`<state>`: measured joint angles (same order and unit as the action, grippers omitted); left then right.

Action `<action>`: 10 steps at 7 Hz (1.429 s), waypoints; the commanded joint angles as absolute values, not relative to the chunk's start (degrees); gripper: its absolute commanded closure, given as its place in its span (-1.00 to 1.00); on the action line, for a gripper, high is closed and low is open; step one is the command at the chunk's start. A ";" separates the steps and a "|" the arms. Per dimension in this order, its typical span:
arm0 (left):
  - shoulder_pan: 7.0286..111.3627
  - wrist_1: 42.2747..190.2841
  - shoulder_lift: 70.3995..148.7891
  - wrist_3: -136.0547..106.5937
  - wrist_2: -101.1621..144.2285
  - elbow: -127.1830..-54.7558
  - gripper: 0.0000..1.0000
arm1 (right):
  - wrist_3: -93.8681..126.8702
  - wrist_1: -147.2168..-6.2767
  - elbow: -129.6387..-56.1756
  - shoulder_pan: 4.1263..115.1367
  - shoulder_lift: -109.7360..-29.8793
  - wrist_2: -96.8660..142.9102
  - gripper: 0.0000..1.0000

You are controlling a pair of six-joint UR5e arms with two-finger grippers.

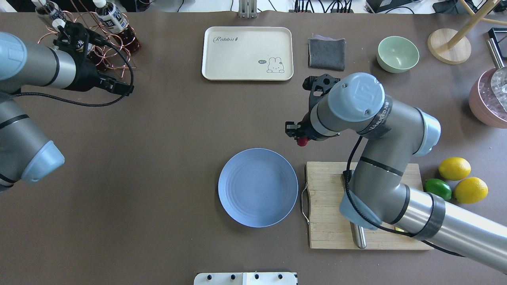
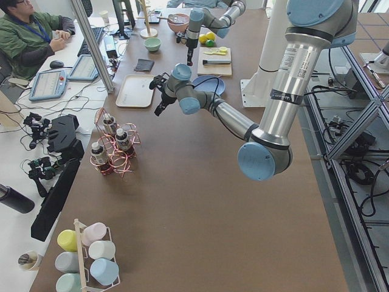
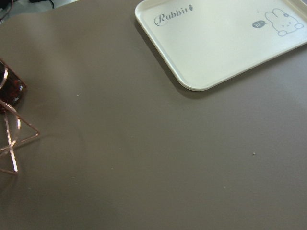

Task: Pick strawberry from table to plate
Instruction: 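Carry the strawberry over the blue plate with the right gripper while the left arm withdraws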

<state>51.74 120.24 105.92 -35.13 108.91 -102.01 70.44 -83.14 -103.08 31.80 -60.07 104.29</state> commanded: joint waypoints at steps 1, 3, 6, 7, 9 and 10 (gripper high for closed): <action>56.58 120.76 102.14 -32.89 109.95 -101.95 -0.96 | 71.72 -86.91 -103.18 24.46 -55.30 99.68 1.00; 62.12 120.15 98.20 -29.62 116.60 -101.69 -0.96 | 72.51 -86.49 -102.48 19.27 -54.67 95.99 1.00; 65.03 120.15 92.21 -29.44 121.54 -101.69 -0.96 | 71.64 -86.31 -100.99 18.02 -54.67 95.02 1.00; 67.04 120.06 91.41 -28.66 123.90 -101.60 -0.96 | 71.54 -86.31 -100.29 18.02 -54.75 94.84 1.00; 72.83 119.27 91.05 -17.88 127.51 -98.72 -0.96 | 71.46 -84.05 -98.72 17.93 -54.67 94.22 1.00; 73.56 118.57 91.14 -17.49 127.53 -98.53 -0.96 | 71.54 -80.46 -95.57 17.93 -54.58 94.22 1.00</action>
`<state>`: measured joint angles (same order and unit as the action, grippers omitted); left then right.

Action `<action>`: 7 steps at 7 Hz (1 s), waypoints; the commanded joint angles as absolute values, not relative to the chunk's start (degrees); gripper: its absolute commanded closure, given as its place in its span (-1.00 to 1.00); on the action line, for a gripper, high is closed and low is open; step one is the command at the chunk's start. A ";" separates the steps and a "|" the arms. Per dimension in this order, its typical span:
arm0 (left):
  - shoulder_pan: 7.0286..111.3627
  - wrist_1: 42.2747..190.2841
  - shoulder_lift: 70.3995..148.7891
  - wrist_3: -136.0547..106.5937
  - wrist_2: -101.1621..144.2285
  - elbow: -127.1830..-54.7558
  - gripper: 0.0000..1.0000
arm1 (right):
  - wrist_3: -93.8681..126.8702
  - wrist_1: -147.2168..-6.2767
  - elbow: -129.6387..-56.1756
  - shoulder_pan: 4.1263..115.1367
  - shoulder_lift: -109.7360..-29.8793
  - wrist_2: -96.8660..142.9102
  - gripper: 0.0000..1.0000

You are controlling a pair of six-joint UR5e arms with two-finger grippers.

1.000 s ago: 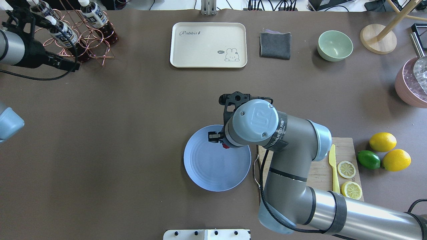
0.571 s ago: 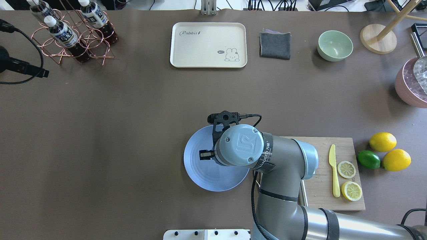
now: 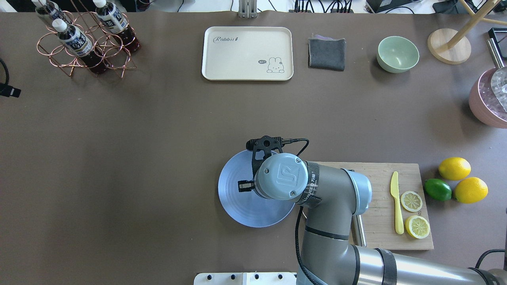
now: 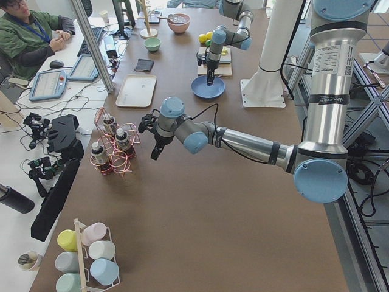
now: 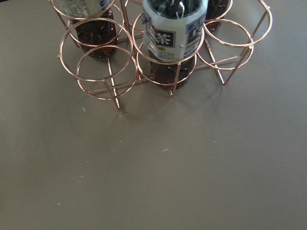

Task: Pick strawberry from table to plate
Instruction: 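Carry the strawberry over the blue plate with the right gripper while the left arm withdraws, then lower the strawberry onto the plate and open the right gripper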

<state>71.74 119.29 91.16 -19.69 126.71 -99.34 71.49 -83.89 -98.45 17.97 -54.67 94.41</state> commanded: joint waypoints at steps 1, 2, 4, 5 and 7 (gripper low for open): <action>74.00 117.78 91.23 -17.49 127.70 -98.61 -0.96 | 71.54 -78.94 -94.93 17.67 -54.58 94.22 1.00; 74.00 117.69 91.32 -17.49 127.71 -98.53 -0.96 | 71.54 -79.01 -94.75 17.41 -54.58 94.22 1.00; 74.09 117.69 91.14 -17.49 127.71 -98.53 -0.96 | 72.42 -79.97 -95.97 17.66 -53.71 94.31 -1.00; 74.00 117.69 91.14 -17.49 127.71 -98.53 -0.96 | 72.33 -82.42 -98.41 18.28 -53.70 94.48 -1.00; 75.31 116.82 91.14 -17.32 129.01 -98.61 -0.96 | 72.33 -94.08 -108.76 20.73 -53.44 97.62 -1.00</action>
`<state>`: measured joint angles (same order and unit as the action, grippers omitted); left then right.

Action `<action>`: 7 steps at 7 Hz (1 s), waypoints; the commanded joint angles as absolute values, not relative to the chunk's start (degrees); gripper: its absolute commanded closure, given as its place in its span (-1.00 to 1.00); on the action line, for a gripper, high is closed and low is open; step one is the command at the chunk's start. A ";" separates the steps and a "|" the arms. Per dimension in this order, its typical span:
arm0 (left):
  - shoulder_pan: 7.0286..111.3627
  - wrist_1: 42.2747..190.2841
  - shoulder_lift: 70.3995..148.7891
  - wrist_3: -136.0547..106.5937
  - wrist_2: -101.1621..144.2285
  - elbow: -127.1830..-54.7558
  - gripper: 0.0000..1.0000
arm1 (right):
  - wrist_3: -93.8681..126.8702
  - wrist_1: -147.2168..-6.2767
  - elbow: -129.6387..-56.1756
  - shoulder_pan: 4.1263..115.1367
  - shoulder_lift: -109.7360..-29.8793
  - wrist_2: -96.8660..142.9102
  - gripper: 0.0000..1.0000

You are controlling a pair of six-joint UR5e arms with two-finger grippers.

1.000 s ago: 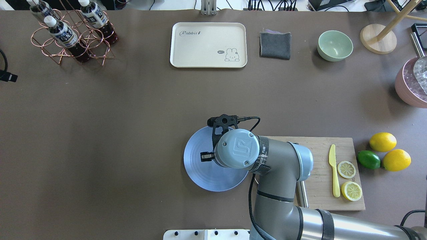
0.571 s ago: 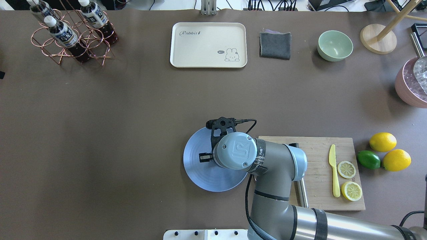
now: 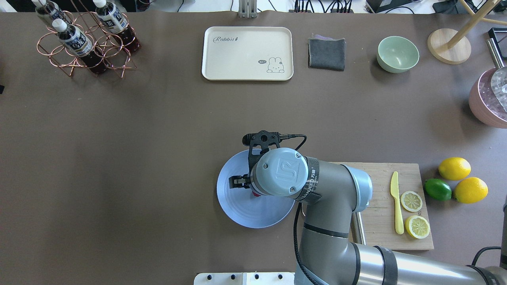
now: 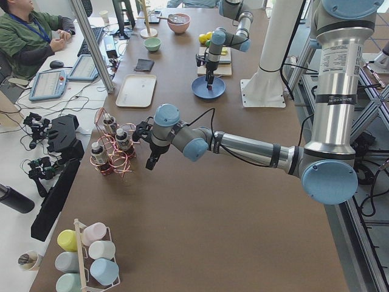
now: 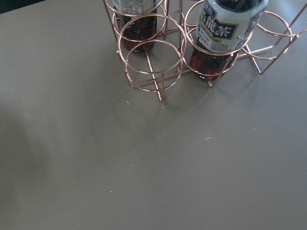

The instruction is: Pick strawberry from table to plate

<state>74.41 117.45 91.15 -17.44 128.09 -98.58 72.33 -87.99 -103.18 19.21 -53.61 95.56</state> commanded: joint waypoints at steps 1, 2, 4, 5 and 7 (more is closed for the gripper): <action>77.50 114.11 91.14 -11.75 129.63 -98.79 -0.96 | 71.90 -98.48 -111.59 23.44 -53.52 100.17 -1.00; 81.43 109.04 91.23 -4.82 129.73 -98.88 -0.96 | 70.07 -102.09 -112.66 27.99 -54.22 104.02 -1.00; 88.91 100.16 91.14 6.36 129.29 -98.18 -0.96 | 57.45 -102.57 -115.90 38.89 -62.52 111.59 -1.00; 91.90 95.67 91.23 10.77 129.37 -98.09 -0.96 | 47.73 -102.31 -116.62 45.90 -67.80 116.49 -1.00; 94.48 92.81 90.79 12.83 129.64 -98.17 -0.96 | 32.60 -102.04 -115.50 59.79 -77.04 124.94 -1.00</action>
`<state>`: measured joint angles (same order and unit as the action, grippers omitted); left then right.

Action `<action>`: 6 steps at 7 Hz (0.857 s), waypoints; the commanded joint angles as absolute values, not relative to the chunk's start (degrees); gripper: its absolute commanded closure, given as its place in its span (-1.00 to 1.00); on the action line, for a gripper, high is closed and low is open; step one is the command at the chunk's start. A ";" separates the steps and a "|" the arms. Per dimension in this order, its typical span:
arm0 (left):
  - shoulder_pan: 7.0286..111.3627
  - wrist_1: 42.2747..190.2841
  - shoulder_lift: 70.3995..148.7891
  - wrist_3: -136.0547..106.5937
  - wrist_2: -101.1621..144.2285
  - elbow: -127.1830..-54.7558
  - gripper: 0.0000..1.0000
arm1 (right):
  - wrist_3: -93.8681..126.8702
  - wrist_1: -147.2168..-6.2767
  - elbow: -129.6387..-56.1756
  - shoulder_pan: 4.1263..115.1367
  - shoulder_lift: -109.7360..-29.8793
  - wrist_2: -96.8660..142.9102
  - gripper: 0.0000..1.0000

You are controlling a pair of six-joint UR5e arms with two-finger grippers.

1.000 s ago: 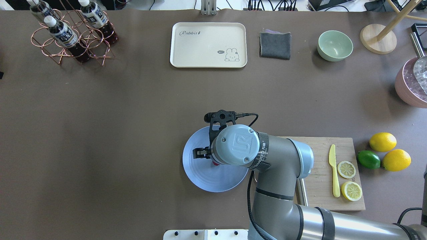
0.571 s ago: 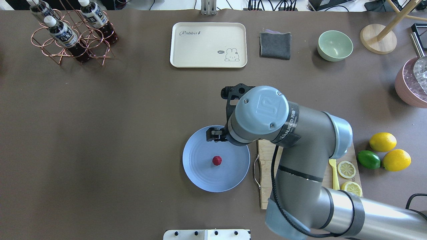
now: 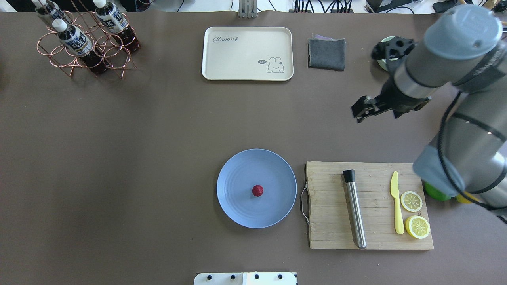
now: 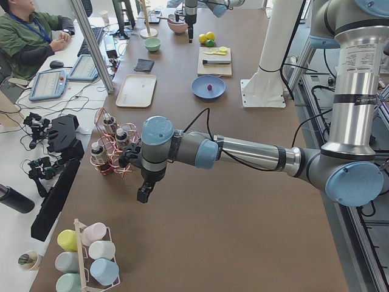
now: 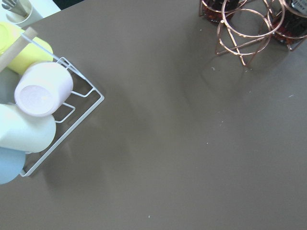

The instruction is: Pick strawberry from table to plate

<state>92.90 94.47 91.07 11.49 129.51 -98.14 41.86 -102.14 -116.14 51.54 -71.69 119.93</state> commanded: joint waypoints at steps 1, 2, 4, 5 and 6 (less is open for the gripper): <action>94.57 92.81 90.70 12.83 129.64 -98.00 -0.96 | 23.65 -102.04 -114.01 66.47 -80.91 127.85 -1.00; 94.57 92.81 89.75 12.83 129.64 -98.09 -0.96 | 14.25 -102.04 -110.60 73.93 -82.77 131.88 -1.00; 94.57 92.73 89.56 12.66 130.08 -97.74 -0.96 | 0.76 -102.13 -102.26 86.69 -83.32 134.47 -1.00; 94.57 92.90 89.65 12.66 130.25 -96.52 -0.96 | -0.95 -102.04 -99.17 90.49 -84.10 134.47 -1.00; 94.66 92.90 89.65 12.74 130.25 -96.16 -0.96 | -1.23 -102.04 -97.75 93.75 -84.37 134.65 -1.00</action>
<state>94.60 92.85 89.64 12.69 130.17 -96.83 0.48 -102.07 -100.38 89.23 -83.85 134.36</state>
